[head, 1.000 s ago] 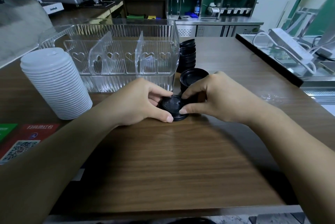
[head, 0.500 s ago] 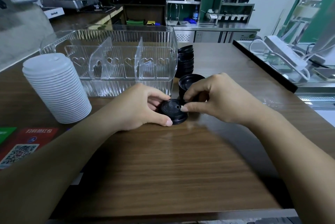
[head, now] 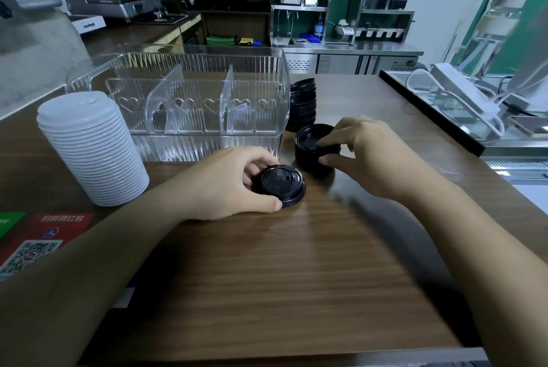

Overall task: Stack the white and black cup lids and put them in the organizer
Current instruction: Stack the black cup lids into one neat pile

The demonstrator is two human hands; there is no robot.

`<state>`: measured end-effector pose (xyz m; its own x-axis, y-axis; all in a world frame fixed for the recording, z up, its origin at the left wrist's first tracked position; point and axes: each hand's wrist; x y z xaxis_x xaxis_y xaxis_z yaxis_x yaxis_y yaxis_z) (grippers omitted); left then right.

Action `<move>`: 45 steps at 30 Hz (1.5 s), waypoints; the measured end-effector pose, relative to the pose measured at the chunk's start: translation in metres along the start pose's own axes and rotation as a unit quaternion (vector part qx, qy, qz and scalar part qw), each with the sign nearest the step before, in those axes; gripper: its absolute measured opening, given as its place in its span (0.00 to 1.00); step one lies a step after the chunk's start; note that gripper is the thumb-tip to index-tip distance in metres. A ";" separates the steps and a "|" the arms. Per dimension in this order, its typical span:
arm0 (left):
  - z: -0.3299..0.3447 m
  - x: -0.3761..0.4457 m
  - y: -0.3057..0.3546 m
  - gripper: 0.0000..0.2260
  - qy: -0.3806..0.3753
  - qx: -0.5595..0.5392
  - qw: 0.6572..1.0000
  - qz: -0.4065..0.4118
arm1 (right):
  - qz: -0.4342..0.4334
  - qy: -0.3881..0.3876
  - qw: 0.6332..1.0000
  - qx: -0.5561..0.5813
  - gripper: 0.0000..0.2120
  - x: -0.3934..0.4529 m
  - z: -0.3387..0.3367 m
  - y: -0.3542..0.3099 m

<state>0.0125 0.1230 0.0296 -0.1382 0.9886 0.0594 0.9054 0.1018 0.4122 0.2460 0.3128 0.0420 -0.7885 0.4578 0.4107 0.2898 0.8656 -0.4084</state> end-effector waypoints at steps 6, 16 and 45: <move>-0.002 -0.001 0.001 0.26 -0.002 0.004 1.000 0.003 | 0.005 0.014 0.999 0.034 0.05 0.001 0.003 0.001; -0.004 -0.002 0.003 0.27 -0.011 0.001 1.000 0.003 | 0.031 0.030 0.995 0.088 0.08 0.000 -0.001 -0.006; -0.007 -0.007 0.020 0.44 0.145 -0.169 0.966 0.134 | 0.124 -0.022 0.823 0.554 0.18 -0.003 -0.005 -0.045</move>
<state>0.0286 0.1171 0.0441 -0.0689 0.8969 0.4368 0.7481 -0.2432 0.6174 0.2377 0.2733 0.0637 -0.8057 0.5632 0.1834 -0.2096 0.0185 -0.9776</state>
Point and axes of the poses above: each hand's wrist, its own x-axis towards the middle knuckle, its own z-axis out of the palm, y = z × x, and after that the axes turned 12 degrees about x, right-handed
